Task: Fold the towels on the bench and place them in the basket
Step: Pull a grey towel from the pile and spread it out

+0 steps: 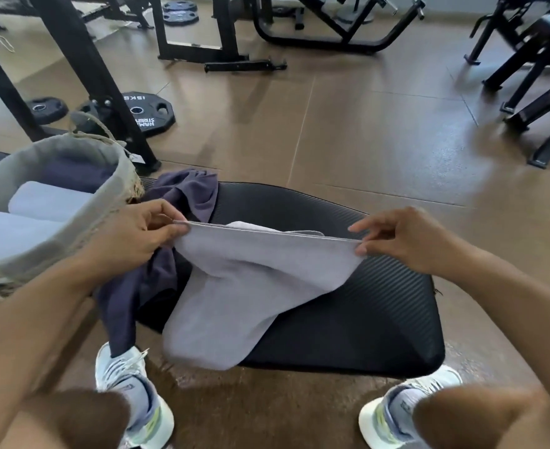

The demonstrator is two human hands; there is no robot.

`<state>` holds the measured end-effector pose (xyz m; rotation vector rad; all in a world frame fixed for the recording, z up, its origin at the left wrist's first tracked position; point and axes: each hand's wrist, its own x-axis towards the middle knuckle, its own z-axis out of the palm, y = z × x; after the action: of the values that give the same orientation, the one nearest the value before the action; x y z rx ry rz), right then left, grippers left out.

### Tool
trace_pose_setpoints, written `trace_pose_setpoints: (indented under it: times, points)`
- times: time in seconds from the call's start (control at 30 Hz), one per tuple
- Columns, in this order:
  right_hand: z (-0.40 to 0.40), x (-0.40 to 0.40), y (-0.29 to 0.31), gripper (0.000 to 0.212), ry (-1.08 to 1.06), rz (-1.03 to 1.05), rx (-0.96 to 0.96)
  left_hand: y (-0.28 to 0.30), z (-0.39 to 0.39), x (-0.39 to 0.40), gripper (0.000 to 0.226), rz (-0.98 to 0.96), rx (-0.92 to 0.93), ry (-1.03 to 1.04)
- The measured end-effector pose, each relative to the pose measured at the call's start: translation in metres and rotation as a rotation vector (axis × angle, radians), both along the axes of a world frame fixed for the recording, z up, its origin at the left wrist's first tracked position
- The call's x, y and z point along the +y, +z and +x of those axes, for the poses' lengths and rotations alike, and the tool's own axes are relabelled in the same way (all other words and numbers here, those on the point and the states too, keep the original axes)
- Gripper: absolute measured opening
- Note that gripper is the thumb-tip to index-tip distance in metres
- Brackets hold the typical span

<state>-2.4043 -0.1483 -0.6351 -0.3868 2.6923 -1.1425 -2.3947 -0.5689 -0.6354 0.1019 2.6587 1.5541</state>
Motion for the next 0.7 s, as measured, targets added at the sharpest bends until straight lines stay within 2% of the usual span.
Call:
trace_pose_setpoints:
  times: [0.1, 0.27, 0.43, 0.6, 0.7]
  points:
    - [-0.005, 0.001, -0.002, 0.014, 0.003, 0.151, -0.007, 0.001, 0.002, 0.001, 0.011, -0.006, -0.027, -0.051]
    - [-0.009, 0.0, -0.005, 0.013, -0.046, 0.114, 0.037, -0.005, 0.0, 0.004, 0.017, -0.034, 0.05, -0.028]
    - [-0.002, 0.0, 0.003, 0.013, -0.033, -0.106, -0.05, -0.002, 0.003, 0.005, 0.022, 0.005, -0.003, -0.059]
    - [0.001, 0.003, 0.009, 0.047, -0.046, -0.357, -0.14, 0.004, 0.011, 0.01, 0.021, 0.034, -0.043, -0.049]
    - [0.004, 0.002, 0.015, 0.039, -0.071, -0.418, -0.188, 0.011, 0.018, 0.017, 0.014, 0.119, -0.082, -0.026]
